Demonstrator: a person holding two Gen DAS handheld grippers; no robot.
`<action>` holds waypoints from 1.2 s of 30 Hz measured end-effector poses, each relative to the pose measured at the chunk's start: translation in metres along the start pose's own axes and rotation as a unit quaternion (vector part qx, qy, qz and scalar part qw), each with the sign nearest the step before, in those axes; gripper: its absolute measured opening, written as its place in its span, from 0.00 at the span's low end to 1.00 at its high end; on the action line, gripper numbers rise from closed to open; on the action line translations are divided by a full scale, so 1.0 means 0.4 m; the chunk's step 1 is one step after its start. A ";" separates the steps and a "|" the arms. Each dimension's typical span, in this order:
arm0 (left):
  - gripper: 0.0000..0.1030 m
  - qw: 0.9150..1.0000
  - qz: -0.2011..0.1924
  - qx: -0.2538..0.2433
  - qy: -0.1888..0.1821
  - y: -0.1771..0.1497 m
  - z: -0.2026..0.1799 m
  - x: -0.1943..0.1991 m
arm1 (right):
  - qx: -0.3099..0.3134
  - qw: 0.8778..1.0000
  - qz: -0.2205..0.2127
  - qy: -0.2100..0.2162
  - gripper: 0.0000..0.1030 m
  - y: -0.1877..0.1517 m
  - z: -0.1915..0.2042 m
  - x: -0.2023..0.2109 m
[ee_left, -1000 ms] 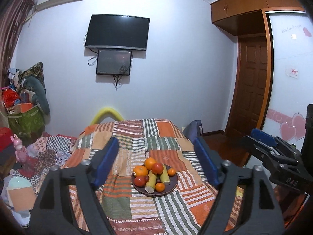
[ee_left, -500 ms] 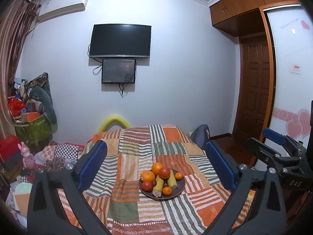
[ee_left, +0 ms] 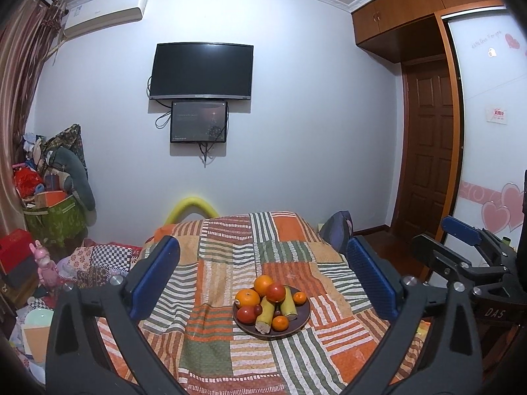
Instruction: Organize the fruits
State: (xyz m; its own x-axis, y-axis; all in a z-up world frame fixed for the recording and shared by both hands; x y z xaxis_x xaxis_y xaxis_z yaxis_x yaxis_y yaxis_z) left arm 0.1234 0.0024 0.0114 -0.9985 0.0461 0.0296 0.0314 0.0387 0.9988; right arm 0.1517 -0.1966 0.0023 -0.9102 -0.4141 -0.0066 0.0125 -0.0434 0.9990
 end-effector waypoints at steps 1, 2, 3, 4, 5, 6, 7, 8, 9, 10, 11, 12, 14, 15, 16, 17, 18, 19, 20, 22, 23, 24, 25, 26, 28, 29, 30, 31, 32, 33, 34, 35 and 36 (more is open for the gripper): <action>1.00 1.000 0.000 -0.001 -0.001 0.000 -0.001 -0.001 | 0.001 1.000 0.000 0.000 1.00 0.000 0.000 0.001; 1.00 1.000 0.000 -0.002 -0.001 0.000 -0.001 -0.001 | 0.001 1.000 0.000 -0.001 1.00 0.001 0.000 0.001; 1.00 1.000 -0.001 -0.003 -0.001 0.000 -0.002 0.000 | 0.001 1.000 0.000 -0.003 1.00 0.003 0.000 0.001; 1.00 1.000 -0.002 -0.004 0.000 0.000 -0.005 0.001 | 0.002 1.000 -0.001 -0.005 1.00 0.004 0.000 0.001; 1.00 1.000 -0.002 -0.007 0.000 0.000 -0.006 0.001 | 0.003 1.000 -0.002 -0.008 1.00 0.005 -0.001 0.003; 1.00 1.000 -0.002 -0.009 0.000 0.000 -0.008 0.001 | 0.003 1.000 -0.002 -0.009 1.00 0.005 0.000 0.002; 1.00 1.000 -0.002 -0.009 -0.001 0.000 -0.009 0.001 | 0.004 1.000 -0.002 -0.010 1.00 0.006 0.000 0.001; 1.00 1.000 -0.002 -0.009 -0.001 0.001 -0.011 0.001 | 0.003 1.000 -0.001 -0.011 1.00 0.007 0.000 0.002; 1.00 1.000 -0.001 -0.008 -0.002 0.001 -0.013 0.001 | 0.003 1.000 -0.001 -0.011 1.00 0.007 -0.001 0.002; 1.00 1.000 -0.001 -0.007 -0.002 0.000 -0.013 0.001 | 0.003 1.000 -0.001 -0.012 1.00 0.007 -0.001 0.002; 1.00 1.000 -0.001 -0.007 -0.002 -0.001 -0.013 0.002 | 0.003 1.000 -0.001 -0.012 1.00 0.007 -0.001 0.003; 1.00 1.000 -0.001 -0.007 -0.001 0.000 -0.014 0.002 | 0.002 1.000 -0.001 -0.013 1.00 0.007 -0.002 0.004; 1.00 1.000 0.000 -0.006 -0.001 0.001 -0.013 0.000 | 0.001 1.000 -0.001 -0.013 1.00 0.008 -0.004 0.006; 1.00 1.000 0.000 -0.005 -0.001 0.001 -0.013 0.001 | 0.001 1.000 -0.001 -0.014 1.00 0.009 -0.004 0.006; 1.00 1.000 -0.001 -0.005 -0.001 0.001 -0.013 0.001 | 0.001 1.000 -0.002 -0.014 1.00 0.009 -0.005 0.006; 1.00 1.000 -0.001 -0.004 -0.002 0.002 -0.013 0.001 | 0.002 1.000 -0.002 -0.015 1.00 0.010 -0.005 0.007; 1.00 1.000 -0.002 -0.003 -0.002 0.004 -0.014 0.000 | 0.002 1.000 -0.003 -0.015 1.00 0.010 -0.004 0.006; 1.00 1.000 -0.003 -0.003 -0.003 0.004 -0.015 0.000 | 0.002 1.000 -0.003 -0.015 1.00 0.010 -0.004 0.006; 1.00 1.000 -0.002 -0.003 -0.003 0.004 -0.015 0.000 | 0.002 1.000 -0.003 -0.015 1.00 0.012 -0.004 0.007; 1.00 1.000 -0.001 -0.001 -0.006 0.003 -0.017 -0.002 | 0.002 1.000 -0.003 -0.016 1.00 0.011 -0.004 0.006; 1.00 1.000 0.000 -0.001 -0.008 0.003 -0.017 -0.003 | 0.003 1.000 -0.004 -0.016 1.00 0.012 -0.004 0.006; 1.00 1.000 0.001 -0.001 -0.008 0.002 -0.017 -0.005 | 0.004 1.000 -0.004 -0.018 1.00 0.012 -0.005 0.006; 1.00 1.000 0.000 -0.001 -0.008 0.002 -0.018 -0.005 | 0.004 1.000 -0.004 -0.018 1.00 0.013 -0.005 0.005; 1.00 1.000 0.000 -0.002 -0.008 0.002 -0.019 -0.005 | 0.003 1.000 -0.003 -0.018 1.00 0.015 -0.005 0.005; 1.00 1.000 0.001 -0.001 -0.010 0.002 -0.019 -0.005 | 0.003 1.000 -0.004 -0.018 1.00 0.015 -0.006 0.006; 1.00 1.000 0.002 -0.001 -0.011 0.003 -0.019 -0.006 | 0.004 1.000 -0.004 -0.019 1.00 0.016 -0.005 0.004; 1.00 1.000 0.002 -0.001 -0.012 0.003 -0.019 -0.007 | 0.004 1.000 -0.004 -0.019 1.00 0.018 -0.004 0.004; 1.00 1.000 0.002 -0.002 -0.013 0.003 -0.019 -0.008 | 0.004 1.000 -0.004 -0.020 1.00 0.018 -0.004 0.003; 1.00 1.000 0.003 -0.002 -0.015 0.003 -0.020 -0.009 | 0.004 1.000 -0.004 -0.019 1.00 0.018 -0.004 0.003; 1.00 1.000 0.003 -0.002 -0.017 0.001 -0.021 -0.009 | 0.004 1.000 -0.004 -0.020 1.00 0.018 -0.003 0.005; 1.00 1.000 0.004 -0.002 -0.018 -0.001 -0.022 -0.009 | 0.005 1.000 -0.004 -0.020 1.00 0.018 -0.002 0.006; 1.00 1.000 0.005 -0.001 -0.018 -0.001 -0.021 -0.009 | 0.005 1.000 -0.004 -0.021 1.00 0.019 -0.003 0.006; 1.00 1.000 0.005 -0.001 -0.019 -0.001 -0.021 -0.009 | 0.005 1.000 -0.005 -0.022 1.00 0.020 -0.003 0.007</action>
State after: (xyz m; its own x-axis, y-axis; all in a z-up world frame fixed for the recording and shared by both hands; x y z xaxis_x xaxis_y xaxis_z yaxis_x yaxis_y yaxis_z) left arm 0.1264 -0.0060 0.0112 -0.9957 0.0845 0.0377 0.0409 0.0366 0.9985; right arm 0.1499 -0.1991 0.0101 -0.9276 -0.3733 -0.0152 -0.0012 -0.0377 0.9993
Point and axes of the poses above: each gripper's, at about its wrist camera, not at the fingertips, and x roughly against the way its jaws point, z to its left, y to its top, the point moved 5 cm from there along -x, roughly the way its jaws point, and after that the axes turned 9 degrees about -z, right-handed, at the moved point
